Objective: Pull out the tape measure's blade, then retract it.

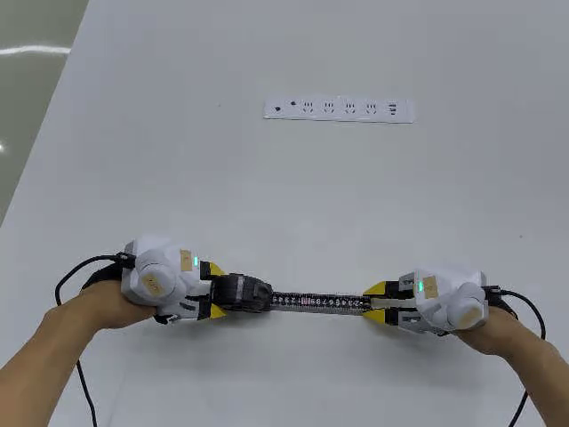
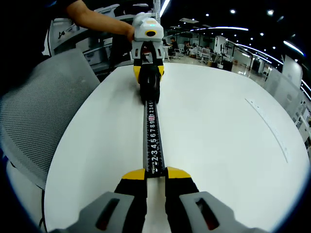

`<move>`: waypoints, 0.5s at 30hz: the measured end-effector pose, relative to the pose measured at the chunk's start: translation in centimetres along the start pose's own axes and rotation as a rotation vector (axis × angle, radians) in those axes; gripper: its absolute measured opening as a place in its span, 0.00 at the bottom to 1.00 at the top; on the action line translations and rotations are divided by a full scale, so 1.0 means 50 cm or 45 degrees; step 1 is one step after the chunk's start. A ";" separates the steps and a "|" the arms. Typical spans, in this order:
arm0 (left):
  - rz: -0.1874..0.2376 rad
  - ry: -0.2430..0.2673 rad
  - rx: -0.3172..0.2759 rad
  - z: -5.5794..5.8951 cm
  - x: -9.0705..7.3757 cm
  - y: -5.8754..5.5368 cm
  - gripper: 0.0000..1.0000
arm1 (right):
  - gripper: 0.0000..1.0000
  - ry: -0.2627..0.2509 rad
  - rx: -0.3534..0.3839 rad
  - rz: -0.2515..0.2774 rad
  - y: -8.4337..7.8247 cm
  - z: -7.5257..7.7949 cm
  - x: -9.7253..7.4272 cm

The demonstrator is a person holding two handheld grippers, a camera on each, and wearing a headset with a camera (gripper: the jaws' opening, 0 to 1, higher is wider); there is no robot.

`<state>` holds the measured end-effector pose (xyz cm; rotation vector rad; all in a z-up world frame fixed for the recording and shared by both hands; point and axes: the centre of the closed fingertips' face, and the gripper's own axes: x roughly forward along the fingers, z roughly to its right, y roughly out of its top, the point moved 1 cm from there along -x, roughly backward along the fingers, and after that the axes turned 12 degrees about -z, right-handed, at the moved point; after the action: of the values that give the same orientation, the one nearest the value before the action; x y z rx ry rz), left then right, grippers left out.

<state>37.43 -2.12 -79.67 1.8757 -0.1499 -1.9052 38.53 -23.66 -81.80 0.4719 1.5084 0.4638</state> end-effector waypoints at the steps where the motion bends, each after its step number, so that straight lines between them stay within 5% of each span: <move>1: -0.001 0.000 0.000 0.000 0.000 0.000 0.28 | 0.11 -0.001 0.001 -0.002 -0.003 0.000 -0.002; 15: -0.010 -0.010 0.001 -0.001 0.001 0.000 0.28 | 0.11 -0.019 0.025 -0.036 -0.046 0.001 -0.029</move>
<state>37.48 -2.12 -79.75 1.8723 -0.1457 -1.9177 38.54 -26.39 -81.89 0.4678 1.5045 0.4228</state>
